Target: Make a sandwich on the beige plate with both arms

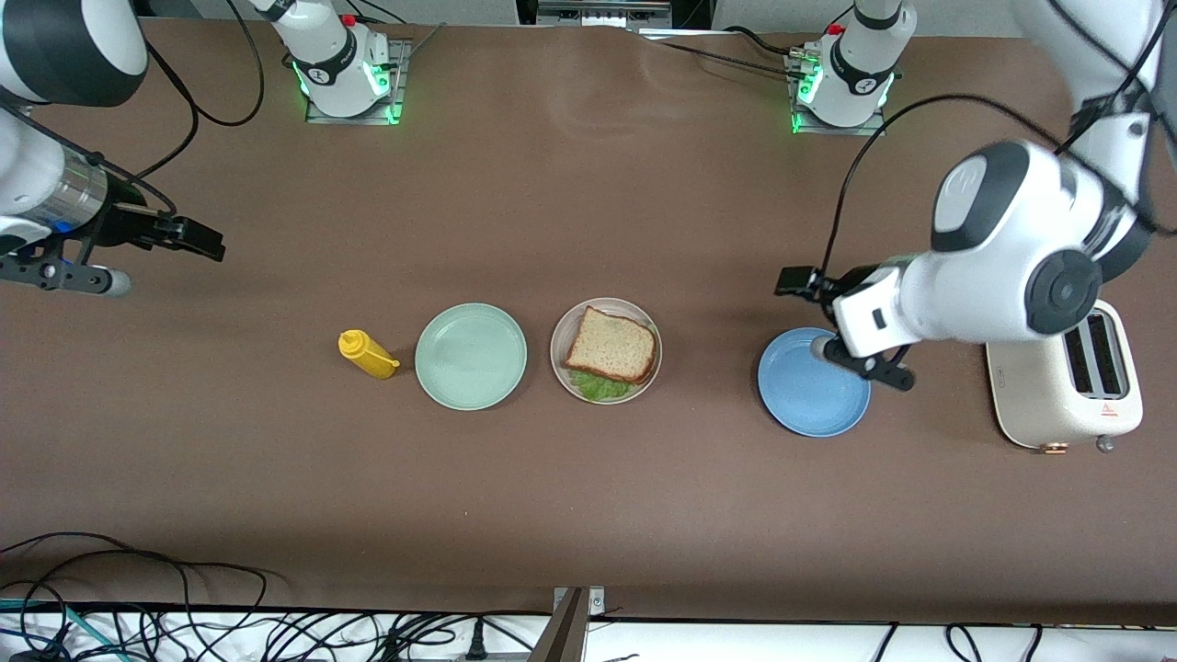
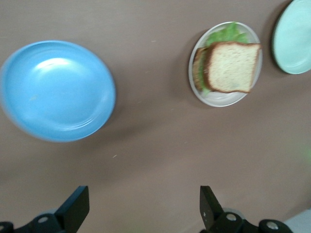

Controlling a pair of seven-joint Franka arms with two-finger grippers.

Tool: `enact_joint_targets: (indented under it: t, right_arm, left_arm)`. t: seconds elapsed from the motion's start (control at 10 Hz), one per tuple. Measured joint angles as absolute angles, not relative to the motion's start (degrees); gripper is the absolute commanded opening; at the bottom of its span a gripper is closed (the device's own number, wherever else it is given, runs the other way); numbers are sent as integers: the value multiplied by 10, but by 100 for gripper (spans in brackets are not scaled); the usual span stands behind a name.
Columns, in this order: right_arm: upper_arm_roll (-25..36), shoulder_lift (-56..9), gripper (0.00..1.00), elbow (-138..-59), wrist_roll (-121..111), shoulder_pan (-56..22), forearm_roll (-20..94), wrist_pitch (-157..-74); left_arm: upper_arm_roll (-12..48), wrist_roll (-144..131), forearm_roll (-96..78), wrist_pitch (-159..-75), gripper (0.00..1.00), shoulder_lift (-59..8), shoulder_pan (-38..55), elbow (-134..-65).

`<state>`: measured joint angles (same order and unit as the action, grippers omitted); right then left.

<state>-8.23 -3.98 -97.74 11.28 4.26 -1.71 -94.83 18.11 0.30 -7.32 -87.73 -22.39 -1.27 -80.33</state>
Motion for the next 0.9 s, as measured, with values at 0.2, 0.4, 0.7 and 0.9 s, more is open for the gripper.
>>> enact_joint_targets:
  t: [0.2, 0.4, 0.7, 0.9]
  right_arm:
    - [-83, -41, 100, -975, 113, 36, -19, -944]
    - [-83, -41, 100, -973, 113, 35, -19, -942]
    - [-83, -41, 100, -965, 113, 35, -19, -941]
    - [-83, -41, 100, -963, 113, 35, -19, -941]
  left_arm:
    - [162, -12, -29, -865, 100, -163, -5, -808]
    - [109, -12, -15, -864, 100, -113, 21, -832]
    - [100, -12, 31, -868, 100, -60, 21, -877]
    - [100, -12, 31, -874, 100, -41, 5, -897]
